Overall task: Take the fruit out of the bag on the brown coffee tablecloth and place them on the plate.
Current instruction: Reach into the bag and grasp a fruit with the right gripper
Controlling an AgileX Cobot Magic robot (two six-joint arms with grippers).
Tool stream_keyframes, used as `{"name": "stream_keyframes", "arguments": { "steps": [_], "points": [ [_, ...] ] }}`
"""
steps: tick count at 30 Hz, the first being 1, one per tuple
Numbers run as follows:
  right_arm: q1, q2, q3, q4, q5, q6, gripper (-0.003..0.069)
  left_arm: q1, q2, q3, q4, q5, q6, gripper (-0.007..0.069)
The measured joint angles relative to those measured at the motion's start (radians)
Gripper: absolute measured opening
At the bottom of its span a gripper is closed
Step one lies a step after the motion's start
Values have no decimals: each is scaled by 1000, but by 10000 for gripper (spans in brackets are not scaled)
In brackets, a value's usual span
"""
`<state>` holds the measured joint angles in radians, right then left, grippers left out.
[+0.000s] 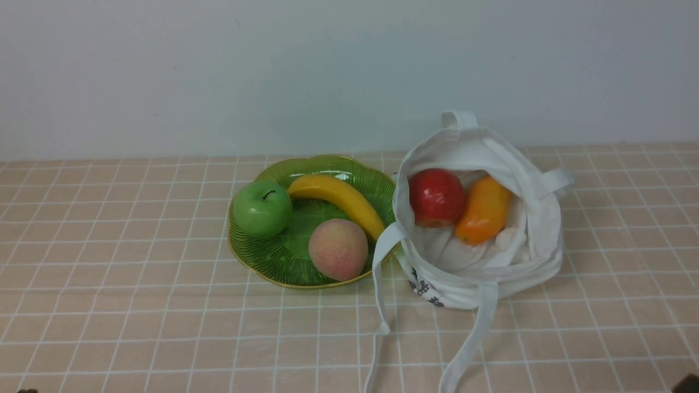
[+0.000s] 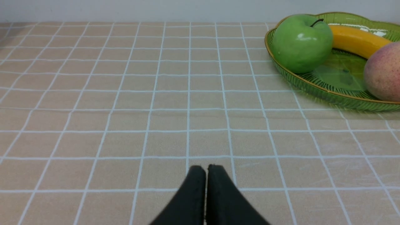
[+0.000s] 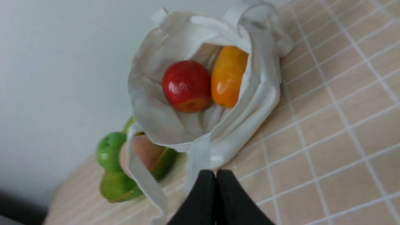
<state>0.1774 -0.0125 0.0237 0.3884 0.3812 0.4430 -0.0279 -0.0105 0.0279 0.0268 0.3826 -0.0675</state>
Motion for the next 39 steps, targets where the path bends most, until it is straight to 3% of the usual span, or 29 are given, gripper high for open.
{"name": "stream_keyframes", "arguments": {
  "steps": [4,8,16,19,22,27,30,33,39],
  "points": [
    [0,0,3,106,-7,19,-14,0,0,0,0,0,0,-8],
    [0,0,4,128,-10,13,-14,0,0,0,0,0,0,-8],
    [0,0,-179,120,17,-266,-14,0,0,0,0,0,0,-8],
    [0,49,-368,21,71,-366,-14,0,0,0,0,0,0,-8],
    [0,167,-500,-119,199,-376,-14,0,0,0,0,0,0,-8],
    [0,472,-577,-370,406,-257,-14,0,0,0,0,0,0,-8],
    [0,663,-596,-403,424,-219,-14,0,0,0,0,0,0,-8],
    [0,820,-626,-338,390,-276,-14,0,0,0,0,0,0,-8],
    [0,1133,-738,-46,312,-598,-14,0,0,0,0,0,0,-8]
  ]
}}
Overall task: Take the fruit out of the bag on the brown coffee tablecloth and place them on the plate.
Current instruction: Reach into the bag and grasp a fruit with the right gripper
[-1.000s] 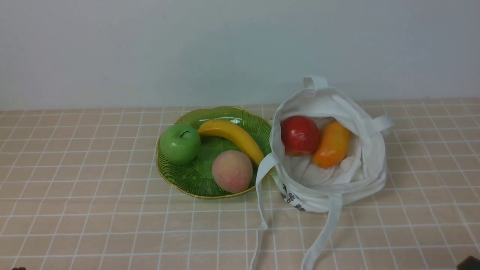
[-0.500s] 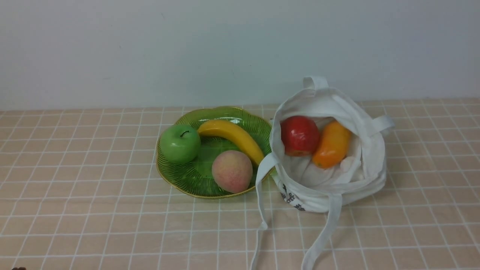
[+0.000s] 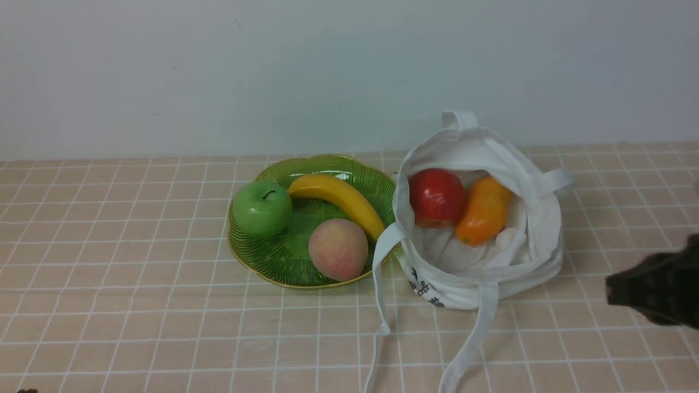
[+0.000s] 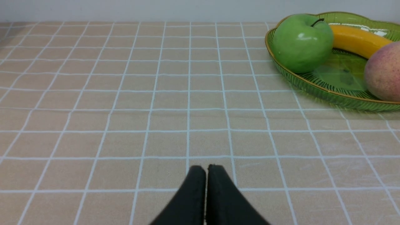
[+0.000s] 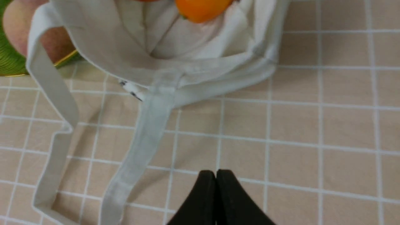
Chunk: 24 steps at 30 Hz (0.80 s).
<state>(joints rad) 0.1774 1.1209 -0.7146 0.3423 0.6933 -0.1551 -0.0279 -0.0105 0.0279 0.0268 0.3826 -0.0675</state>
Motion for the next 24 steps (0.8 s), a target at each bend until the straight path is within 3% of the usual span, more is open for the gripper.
{"name": "stream_keyframes", "arguments": {
  "steps": [4,7,14,24],
  "points": [
    [0,146,-94,126,-10,-175,0,0,0,0,0,0,0,-8],
    [0,253,-196,171,-18,-236,25,0,0,0,0,0,0,-8],
    [0,452,-399,175,-22,-240,113,0,0,0,0,0,0,-8],
    [0,665,-681,157,116,-194,366,0,0,0,0,0,0,-8]
  ]
}}
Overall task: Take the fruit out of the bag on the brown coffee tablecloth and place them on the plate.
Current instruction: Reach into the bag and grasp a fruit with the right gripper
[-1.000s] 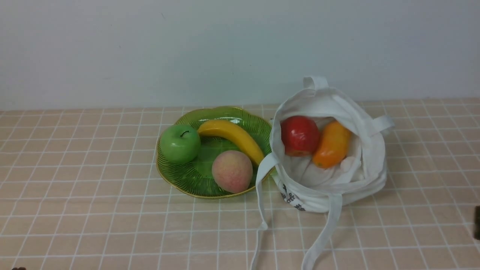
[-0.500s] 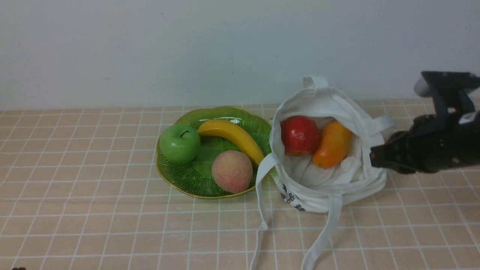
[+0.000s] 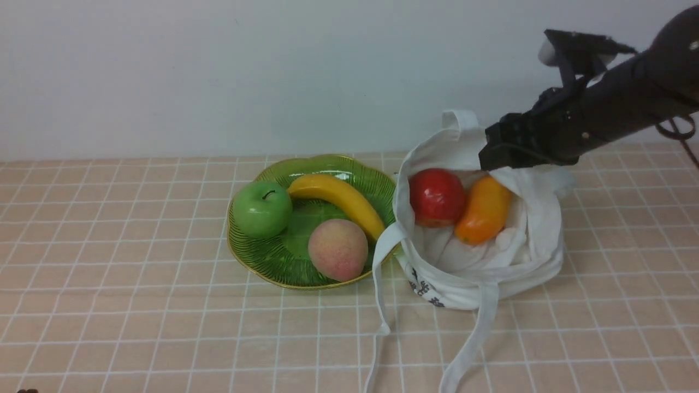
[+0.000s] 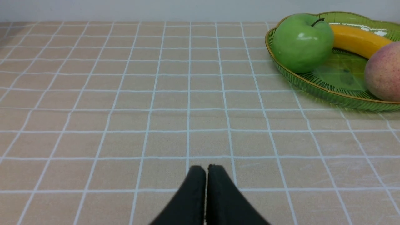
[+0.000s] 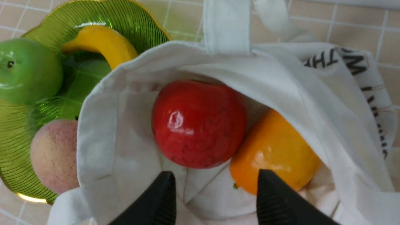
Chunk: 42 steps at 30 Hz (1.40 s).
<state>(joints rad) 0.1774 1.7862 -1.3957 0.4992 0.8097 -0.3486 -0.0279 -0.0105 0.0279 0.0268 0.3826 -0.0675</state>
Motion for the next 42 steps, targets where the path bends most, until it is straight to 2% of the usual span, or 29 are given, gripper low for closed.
{"name": "stream_keyframes", "arguments": {
  "steps": [5,10,14,19,24,31,34,36,42],
  "points": [
    [0,141,-3,-50,29,84,486,0,0,0,0,0,0,-8],
    [0,181,-3,-104,-16,156,566,0,0,0,0,0,0,-8],
    [0,199,-3,-128,-87,284,621,0,0,0,0,0,0,-8],
    [0,222,-4,-128,-160,426,624,0,0,0,0,0,0,-8],
    [0,254,-5,-128,-196,509,622,0,0,0,0,0,0,-8],
    [0,291,-13,-111,-215,523,612,0,0,0,0,0,0,-8],
    [0,299,-13,-111,-215,523,587,0,0,0,0,0,0,-8],
    [0,301,-14,-108,-216,521,533,0,0,0,0,0,0,-8],
    [0,289,-14,-110,-182,489,524,0,0,0,0,0,0,-8]
  ]
}}
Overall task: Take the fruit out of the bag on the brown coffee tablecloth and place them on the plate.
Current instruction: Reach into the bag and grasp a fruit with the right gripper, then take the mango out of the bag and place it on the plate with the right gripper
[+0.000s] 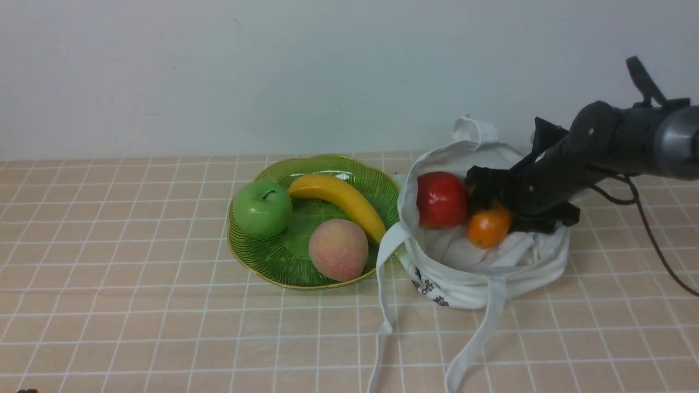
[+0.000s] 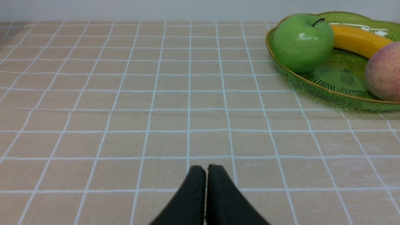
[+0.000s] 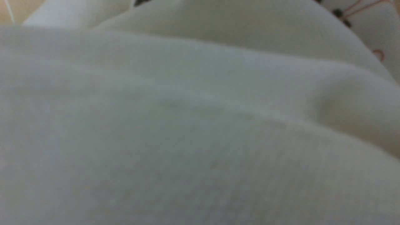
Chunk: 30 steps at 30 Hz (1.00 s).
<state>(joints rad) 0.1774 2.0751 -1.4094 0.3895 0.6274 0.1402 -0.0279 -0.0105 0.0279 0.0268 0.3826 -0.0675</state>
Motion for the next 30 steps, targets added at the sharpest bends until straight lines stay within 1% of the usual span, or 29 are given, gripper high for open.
{"name": "stream_keyframes", "arguments": {
  "steps": [1,12,16,20,23,26,28,30],
  "points": [
    [0,-2,0,-2,3,-3,524,0,0,0,0,0,0,-8],
    [0,-160,1,-52,249,-57,524,0,0,0,0,0,0,-8],
    [0,-211,1,-74,378,-86,524,0,0,0,0,0,0,-8],
    [0,-263,1,-74,527,-140,524,0,0,0,0,0,0,-8],
    [0,-299,1,-73,587,-167,524,0,0,0,0,0,0,-8],
    [0,-344,1,-58,594,-194,524,0,0,0,0,0,0,-8],
    [0,-382,1,-20,595,-222,524,0,0,0,0,0,0,-8],
    [0,-429,1,53,599,-269,524,0,0,0,0,0,0,-8]
  ]
}}
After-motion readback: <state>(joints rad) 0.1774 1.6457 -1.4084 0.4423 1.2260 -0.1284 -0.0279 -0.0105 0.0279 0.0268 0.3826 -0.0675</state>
